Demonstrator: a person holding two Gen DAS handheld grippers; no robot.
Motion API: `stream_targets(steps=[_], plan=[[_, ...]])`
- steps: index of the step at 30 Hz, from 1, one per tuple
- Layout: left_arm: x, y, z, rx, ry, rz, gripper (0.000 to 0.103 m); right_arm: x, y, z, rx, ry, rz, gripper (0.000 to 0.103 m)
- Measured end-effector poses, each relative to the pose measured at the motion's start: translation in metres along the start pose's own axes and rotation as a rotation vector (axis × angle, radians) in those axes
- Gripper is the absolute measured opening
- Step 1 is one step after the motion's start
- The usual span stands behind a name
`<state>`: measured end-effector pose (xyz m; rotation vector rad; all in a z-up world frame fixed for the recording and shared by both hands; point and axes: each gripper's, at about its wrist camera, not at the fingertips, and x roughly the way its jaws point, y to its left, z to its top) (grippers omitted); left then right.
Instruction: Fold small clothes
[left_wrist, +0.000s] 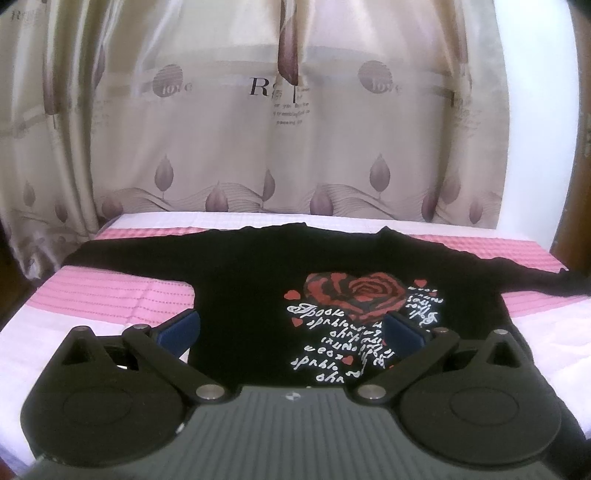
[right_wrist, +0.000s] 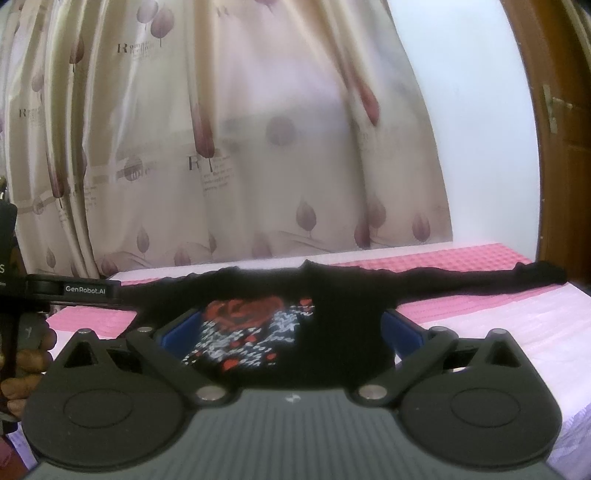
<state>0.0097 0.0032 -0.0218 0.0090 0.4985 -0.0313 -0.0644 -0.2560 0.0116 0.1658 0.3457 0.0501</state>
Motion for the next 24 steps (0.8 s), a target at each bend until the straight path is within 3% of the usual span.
stream_targets(steps=[24], plan=[[0.044, -0.011, 0.006, 0.025, 0.062, 0.003, 0.103, 0.041, -0.013, -0.001, 0.005, 0.072, 0.008, 0.103]])
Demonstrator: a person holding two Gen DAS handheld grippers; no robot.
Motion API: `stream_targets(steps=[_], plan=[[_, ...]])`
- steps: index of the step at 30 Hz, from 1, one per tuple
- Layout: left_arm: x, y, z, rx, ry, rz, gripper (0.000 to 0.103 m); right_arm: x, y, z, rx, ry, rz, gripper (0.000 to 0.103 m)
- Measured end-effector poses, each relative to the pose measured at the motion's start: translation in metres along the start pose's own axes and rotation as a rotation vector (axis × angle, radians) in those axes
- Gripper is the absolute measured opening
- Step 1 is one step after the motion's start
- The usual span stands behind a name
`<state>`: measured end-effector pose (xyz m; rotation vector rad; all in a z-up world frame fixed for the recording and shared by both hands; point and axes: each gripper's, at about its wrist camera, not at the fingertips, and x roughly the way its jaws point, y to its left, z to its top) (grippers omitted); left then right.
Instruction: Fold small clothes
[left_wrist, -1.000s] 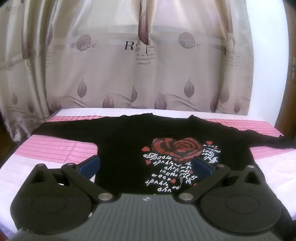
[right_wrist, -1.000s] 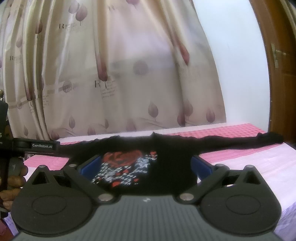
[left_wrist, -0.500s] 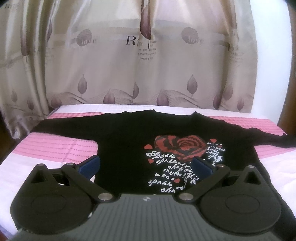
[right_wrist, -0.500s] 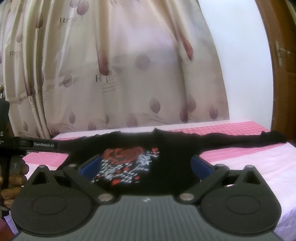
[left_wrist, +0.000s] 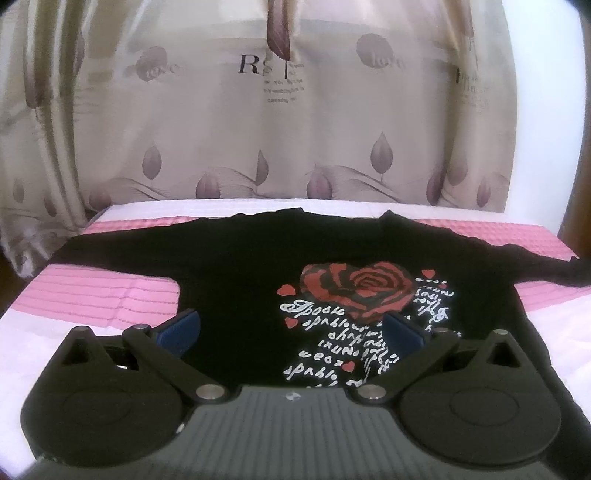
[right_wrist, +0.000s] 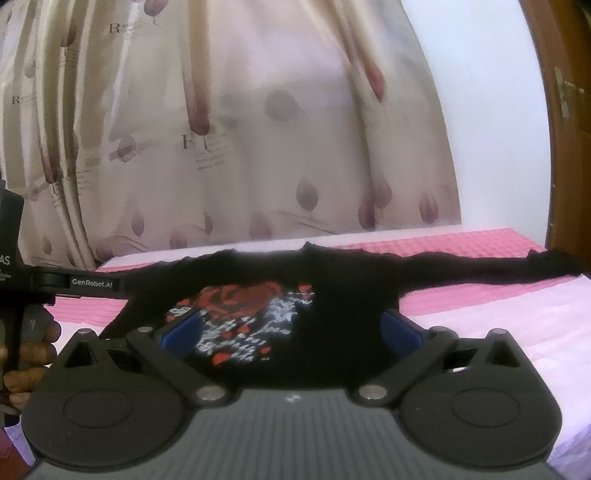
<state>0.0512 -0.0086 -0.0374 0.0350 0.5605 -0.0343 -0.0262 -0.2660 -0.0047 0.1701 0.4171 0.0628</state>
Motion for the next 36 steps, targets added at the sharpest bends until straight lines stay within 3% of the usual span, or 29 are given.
stream_targets(steps=[36], plan=[[0.049, -0.05, 0.001, 0.073, 0.076, -0.002, 0.103, 0.033, -0.049, -0.014, 0.114, 0.053, -0.015, 0.103]])
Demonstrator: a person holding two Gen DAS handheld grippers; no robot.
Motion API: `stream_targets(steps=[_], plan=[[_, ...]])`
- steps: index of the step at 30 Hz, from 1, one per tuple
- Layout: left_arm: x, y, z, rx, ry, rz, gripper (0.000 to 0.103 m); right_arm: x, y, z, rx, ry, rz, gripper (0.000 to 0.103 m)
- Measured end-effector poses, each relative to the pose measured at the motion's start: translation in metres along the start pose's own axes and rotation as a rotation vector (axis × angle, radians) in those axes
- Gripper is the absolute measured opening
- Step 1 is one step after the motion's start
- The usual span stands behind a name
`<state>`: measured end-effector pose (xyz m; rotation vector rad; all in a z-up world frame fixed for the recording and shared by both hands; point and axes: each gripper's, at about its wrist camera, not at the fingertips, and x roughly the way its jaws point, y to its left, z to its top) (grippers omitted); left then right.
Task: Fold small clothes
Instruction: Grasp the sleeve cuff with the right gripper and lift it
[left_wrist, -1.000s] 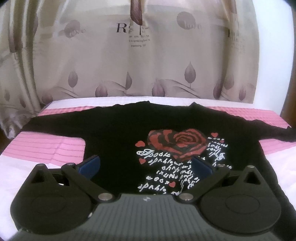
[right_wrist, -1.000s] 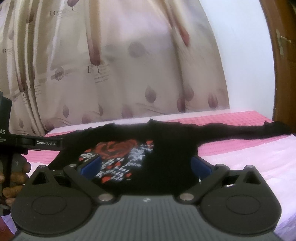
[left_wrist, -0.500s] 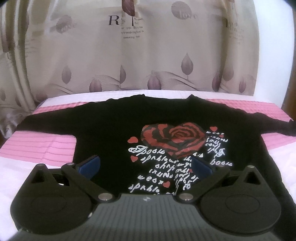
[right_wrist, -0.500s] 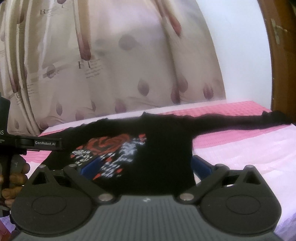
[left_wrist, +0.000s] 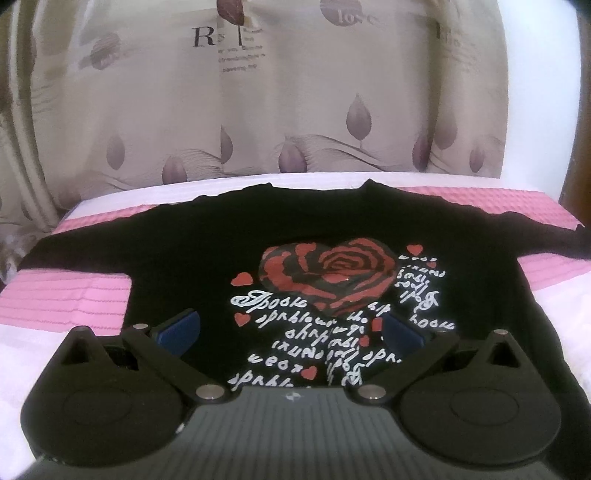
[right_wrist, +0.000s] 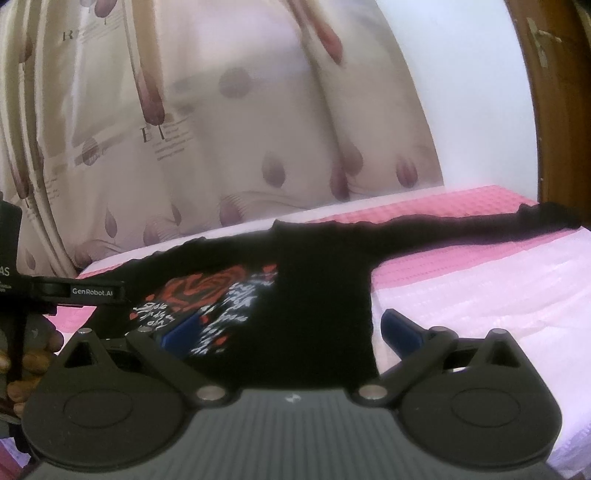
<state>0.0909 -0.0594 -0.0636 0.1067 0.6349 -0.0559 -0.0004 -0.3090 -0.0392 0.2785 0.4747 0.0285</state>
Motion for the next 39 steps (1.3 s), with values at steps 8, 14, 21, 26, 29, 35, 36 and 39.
stream_targets(steps=[8, 14, 21, 26, 29, 35, 36, 39], plan=[[0.011, -0.02, 0.001, 0.029, 0.014, 0.0, 0.103, 0.005, -0.02, 0.001, 0.027, 0.001, -0.017, 0.103], [0.022, -0.037, 0.002, 0.05, 0.029, -0.004, 0.103, 0.011, -0.049, 0.011, 0.048, -0.031, -0.034, 0.103], [0.035, -0.046, -0.004, 0.035, 0.007, -0.049, 0.103, 0.023, -0.138, 0.033, 0.165, -0.127, -0.11, 0.103], [0.049, -0.045, -0.018, 0.011, 0.009, -0.082, 0.103, 0.033, -0.247, 0.043, 0.442, -0.179, -0.217, 0.094], [0.055, -0.042, -0.025, -0.001, 0.007, -0.092, 0.103, 0.041, -0.297, 0.05, 0.527, -0.198, -0.279, 0.089], [0.063, -0.036, -0.029, -0.044, 0.03, -0.126, 0.103, 0.075, -0.364, 0.068, 0.632, -0.145, -0.337, 0.073], [0.064, -0.036, -0.03, -0.045, 0.038, -0.129, 0.103, 0.083, -0.372, 0.071, 0.659, -0.142, -0.334, 0.073], [0.066, -0.037, -0.03, -0.042, 0.044, -0.123, 0.103, 0.097, -0.392, 0.075, 0.745, -0.166, -0.291, 0.073]])
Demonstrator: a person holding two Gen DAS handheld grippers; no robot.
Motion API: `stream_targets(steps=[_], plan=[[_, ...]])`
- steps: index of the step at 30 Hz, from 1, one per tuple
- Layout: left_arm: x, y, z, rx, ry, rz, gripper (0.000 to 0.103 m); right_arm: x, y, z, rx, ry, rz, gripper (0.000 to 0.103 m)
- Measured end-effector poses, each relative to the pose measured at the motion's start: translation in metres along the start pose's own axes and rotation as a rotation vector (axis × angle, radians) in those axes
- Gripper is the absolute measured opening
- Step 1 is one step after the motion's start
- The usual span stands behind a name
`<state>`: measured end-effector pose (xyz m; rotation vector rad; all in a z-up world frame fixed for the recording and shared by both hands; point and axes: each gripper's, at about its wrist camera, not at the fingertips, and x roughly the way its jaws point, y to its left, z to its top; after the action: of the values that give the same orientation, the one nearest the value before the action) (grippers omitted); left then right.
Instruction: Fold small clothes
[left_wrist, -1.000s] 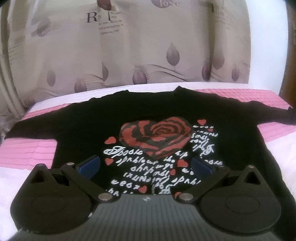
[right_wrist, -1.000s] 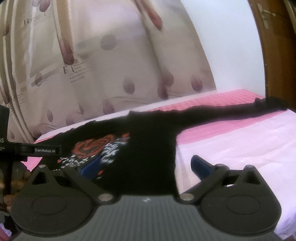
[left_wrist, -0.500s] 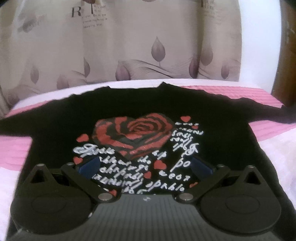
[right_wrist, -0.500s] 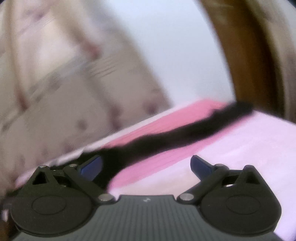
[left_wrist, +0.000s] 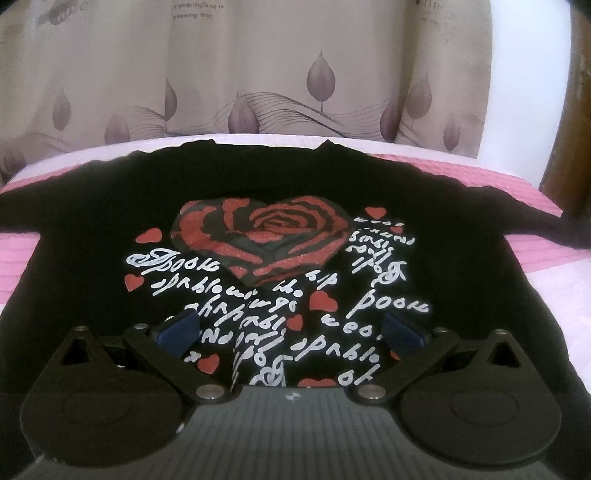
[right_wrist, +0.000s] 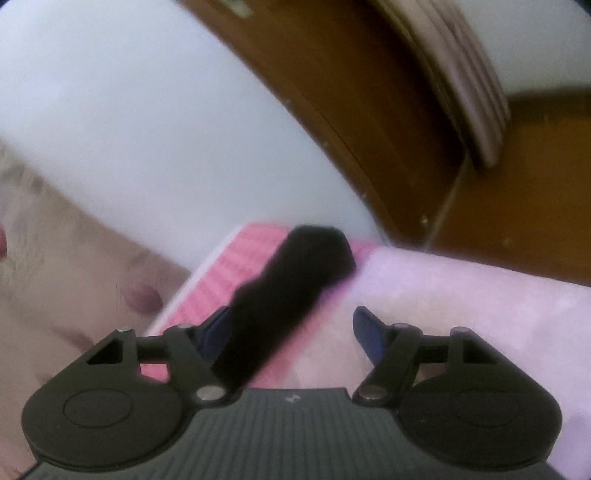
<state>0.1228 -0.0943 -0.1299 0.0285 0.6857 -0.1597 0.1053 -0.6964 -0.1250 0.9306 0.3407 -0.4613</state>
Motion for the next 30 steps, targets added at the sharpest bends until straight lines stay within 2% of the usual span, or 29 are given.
stream_targets(steps=[4, 5, 6, 7, 9, 10, 12, 14, 18, 20, 22, 25, 27, 29, 30], plan=[[0.001, -0.003, -0.001, 0.011, 0.002, 0.007, 0.103, 0.028, 0.003, 0.017, 0.071, 0.016, 0.035, 0.071], [0.001, -0.003, -0.001, 0.012, 0.003, 0.009, 0.103, 0.03, 0.003, 0.018, 0.065, 0.02, 0.038, 0.062], [0.001, -0.003, -0.001, 0.013, 0.005, 0.01, 0.103, 0.033, 0.006, 0.017, 0.047, 0.033, 0.001, 0.028], [0.002, -0.003, -0.001, 0.014, 0.006, 0.012, 0.103, 0.036, 0.006, 0.015, 0.05, 0.052, -0.034, 0.008], [0.002, -0.003, -0.001, 0.014, 0.005, 0.011, 0.103, 0.026, -0.005, 0.014, 0.126, 0.011, -0.03, 0.008], [0.002, -0.003, -0.001, 0.012, 0.005, 0.01, 0.103, 0.013, -0.011, 0.014, 0.174, -0.051, 0.008, 0.008], [0.002, -0.002, -0.001, 0.005, 0.003, 0.005, 0.103, -0.016, -0.028, 0.015, 0.287, -0.161, 0.151, 0.008], [0.002, -0.001, -0.001, 0.0, 0.003, 0.002, 0.103, -0.03, -0.029, 0.012, 0.262, -0.145, 0.139, 0.008], [0.001, 0.001, -0.001, -0.008, -0.001, -0.006, 0.103, -0.035, -0.031, 0.001, 0.208, -0.047, 0.063, 0.008], [0.001, 0.002, -0.001, -0.016, -0.004, -0.011, 0.103, -0.032, -0.037, -0.001, 0.236, -0.012, 0.018, 0.01], [0.0, 0.002, -0.002, -0.021, -0.006, -0.014, 0.103, -0.031, -0.042, -0.001, 0.316, 0.001, 0.01, 0.015], [0.0, 0.003, -0.002, -0.027, -0.007, -0.018, 0.103, -0.03, -0.036, -0.002, 0.299, -0.001, 0.025, 0.031], [0.0, 0.004, -0.002, -0.029, -0.008, -0.02, 0.103, -0.025, -0.029, 0.001, 0.286, -0.01, 0.029, 0.052], [-0.001, 0.004, -0.002, -0.033, -0.01, -0.022, 0.103, -0.019, -0.021, 0.004, 0.274, -0.018, 0.017, 0.064], [-0.001, 0.004, -0.002, -0.035, -0.01, -0.023, 0.103, -0.013, -0.015, 0.005, 0.258, -0.018, 0.001, 0.064]])
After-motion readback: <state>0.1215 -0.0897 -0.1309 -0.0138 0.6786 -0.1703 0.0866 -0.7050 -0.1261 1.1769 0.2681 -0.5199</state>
